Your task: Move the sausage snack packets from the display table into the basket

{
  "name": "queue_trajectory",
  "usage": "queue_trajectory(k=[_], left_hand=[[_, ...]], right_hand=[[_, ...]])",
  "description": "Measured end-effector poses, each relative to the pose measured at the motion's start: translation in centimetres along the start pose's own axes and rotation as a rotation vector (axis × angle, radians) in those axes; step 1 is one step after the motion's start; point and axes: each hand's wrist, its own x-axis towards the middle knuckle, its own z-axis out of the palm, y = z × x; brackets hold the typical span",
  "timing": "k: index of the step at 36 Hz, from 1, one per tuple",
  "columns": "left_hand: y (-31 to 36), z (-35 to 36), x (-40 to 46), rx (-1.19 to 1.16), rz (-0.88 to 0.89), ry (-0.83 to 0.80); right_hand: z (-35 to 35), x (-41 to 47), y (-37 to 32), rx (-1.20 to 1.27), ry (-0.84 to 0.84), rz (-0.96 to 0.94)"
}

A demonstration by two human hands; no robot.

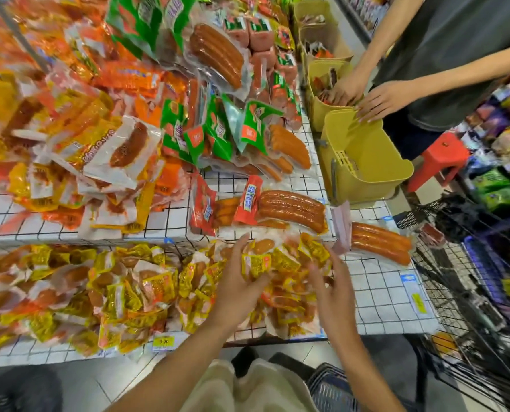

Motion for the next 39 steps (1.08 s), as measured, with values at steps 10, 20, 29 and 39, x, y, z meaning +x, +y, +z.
queue_trajectory(k=[10,20,29,39], left_hand=[[-4.6,1.4,0.8,0.898,0.51,-0.18],[-7.4,1.8,2.2,0.957,0.628,-0.187],[-8.3,2.1,3.2,1.065,0.546,-0.199],[-6.9,1.5,2.3,1.056,0.513,-0.239]], right_hand=[[2.2,-0.7,3.1,-0.153,0.01,-0.068],[1.9,0.3,5.8,-0.184,-0.151,-0.221],[2.6,1.7,6.6,-0.21,-0.13,-0.23],[1.7,0.7,5.4,-0.294,-0.133,-0.223]])
